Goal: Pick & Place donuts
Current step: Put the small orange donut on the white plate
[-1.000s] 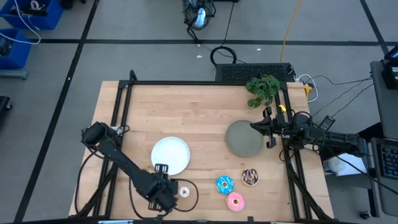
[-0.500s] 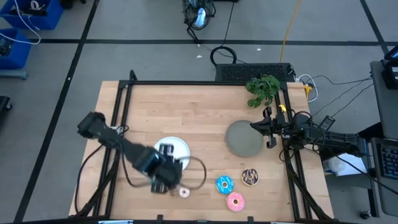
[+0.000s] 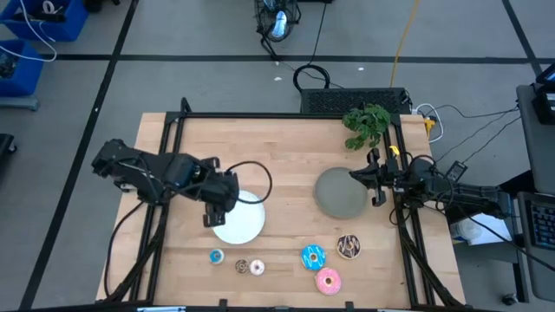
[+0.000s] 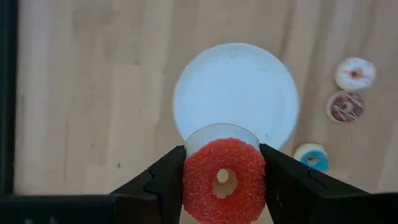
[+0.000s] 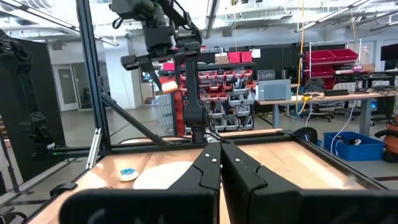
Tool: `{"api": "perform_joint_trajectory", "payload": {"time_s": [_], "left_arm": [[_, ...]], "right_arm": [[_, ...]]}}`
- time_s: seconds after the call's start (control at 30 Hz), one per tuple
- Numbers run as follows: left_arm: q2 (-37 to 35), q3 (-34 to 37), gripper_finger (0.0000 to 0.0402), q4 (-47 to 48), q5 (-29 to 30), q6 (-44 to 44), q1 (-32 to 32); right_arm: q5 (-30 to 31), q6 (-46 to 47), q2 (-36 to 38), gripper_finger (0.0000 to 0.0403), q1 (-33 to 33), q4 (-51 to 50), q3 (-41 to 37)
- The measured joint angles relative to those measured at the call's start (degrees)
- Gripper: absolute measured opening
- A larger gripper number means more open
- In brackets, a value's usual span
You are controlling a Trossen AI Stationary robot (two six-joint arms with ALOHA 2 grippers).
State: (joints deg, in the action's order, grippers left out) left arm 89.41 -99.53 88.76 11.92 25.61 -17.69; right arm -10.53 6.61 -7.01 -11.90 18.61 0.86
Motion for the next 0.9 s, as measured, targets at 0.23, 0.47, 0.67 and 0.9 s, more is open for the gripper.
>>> {"api": "perform_joint_trajectory", "payload": {"time_s": [0.23, 0.47, 0.67, 0.9], "left_arm": [[-0.2, 1.3, 0.0186, -0.4, 0.7, 1.5, 1.4], [-0.2, 9.5, 0.0186, -4.7, 1.8, 1.5, 2.7], [0.1, 22.7, 0.0186, -21.1, 0.0, -5.0, 4.6], [0.3, 31.5, 0.0186, -27.7, -2.5, -7.9, 9.1]], "right_arm": [[0.0, -0.2, 0.0, 0.0000, 0.0, 0.2, 0.0], [0.0, -0.2, 0.0, 0.0000, 0.0, 0.2, 0.0], [0.0, -0.2, 0.0, 0.0000, 0.0, 0.2, 0.0], [0.0, -0.2, 0.0, 0.0000, 0.0, 0.3, 0.0]]}}
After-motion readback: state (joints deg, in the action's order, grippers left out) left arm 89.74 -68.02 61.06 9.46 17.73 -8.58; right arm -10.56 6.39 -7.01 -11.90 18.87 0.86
